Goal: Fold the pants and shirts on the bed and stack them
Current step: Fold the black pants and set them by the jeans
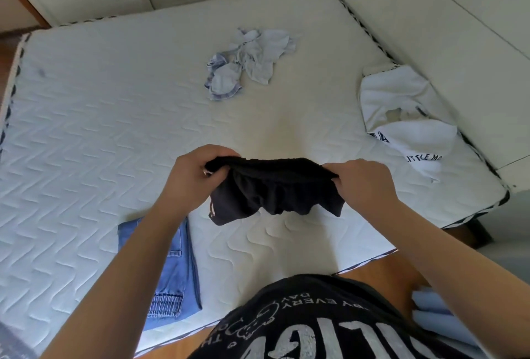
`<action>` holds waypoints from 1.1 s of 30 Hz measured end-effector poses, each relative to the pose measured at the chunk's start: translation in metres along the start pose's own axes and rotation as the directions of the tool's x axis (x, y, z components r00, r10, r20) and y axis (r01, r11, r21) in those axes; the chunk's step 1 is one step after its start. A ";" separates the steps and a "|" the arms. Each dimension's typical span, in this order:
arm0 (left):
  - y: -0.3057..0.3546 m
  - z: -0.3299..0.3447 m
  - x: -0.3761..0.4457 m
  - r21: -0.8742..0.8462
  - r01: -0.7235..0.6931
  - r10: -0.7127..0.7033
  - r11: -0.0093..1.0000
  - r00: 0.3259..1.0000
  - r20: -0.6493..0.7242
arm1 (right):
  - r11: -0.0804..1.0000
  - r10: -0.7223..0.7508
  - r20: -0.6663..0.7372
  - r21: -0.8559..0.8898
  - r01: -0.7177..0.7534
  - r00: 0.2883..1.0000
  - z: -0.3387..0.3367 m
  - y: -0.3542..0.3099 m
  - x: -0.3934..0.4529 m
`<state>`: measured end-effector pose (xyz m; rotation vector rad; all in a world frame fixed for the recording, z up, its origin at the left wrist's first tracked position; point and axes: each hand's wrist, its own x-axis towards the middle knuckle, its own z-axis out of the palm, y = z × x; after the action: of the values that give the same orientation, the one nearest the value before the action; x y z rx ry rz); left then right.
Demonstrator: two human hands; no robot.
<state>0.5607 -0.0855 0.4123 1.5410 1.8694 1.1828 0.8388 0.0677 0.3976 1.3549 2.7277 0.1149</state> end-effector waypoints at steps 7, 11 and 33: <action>-0.011 -0.005 -0.005 0.104 0.017 -0.023 0.994 0.998 0.065 | 0.924 0.161 0.085 0.336 -0.180 0.983 0.007 -0.004 -0.004; -0.017 -0.004 -0.004 0.121 -0.087 0.065 0.989 0.983 0.172 | 0.564 0.191 0.154 0.791 -0.237 0.969 0.010 -0.012 -0.008; -0.005 0.015 0.020 0.013 0.037 -0.039 0.999 0.981 0.190 | 0.498 -0.220 0.186 0.865 -0.054 0.957 -0.027 -0.028 0.003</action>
<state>0.5637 -0.0615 0.4036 1.5571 1.7727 0.9739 0.8118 0.0524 0.4209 1.1879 2.6014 -1.5541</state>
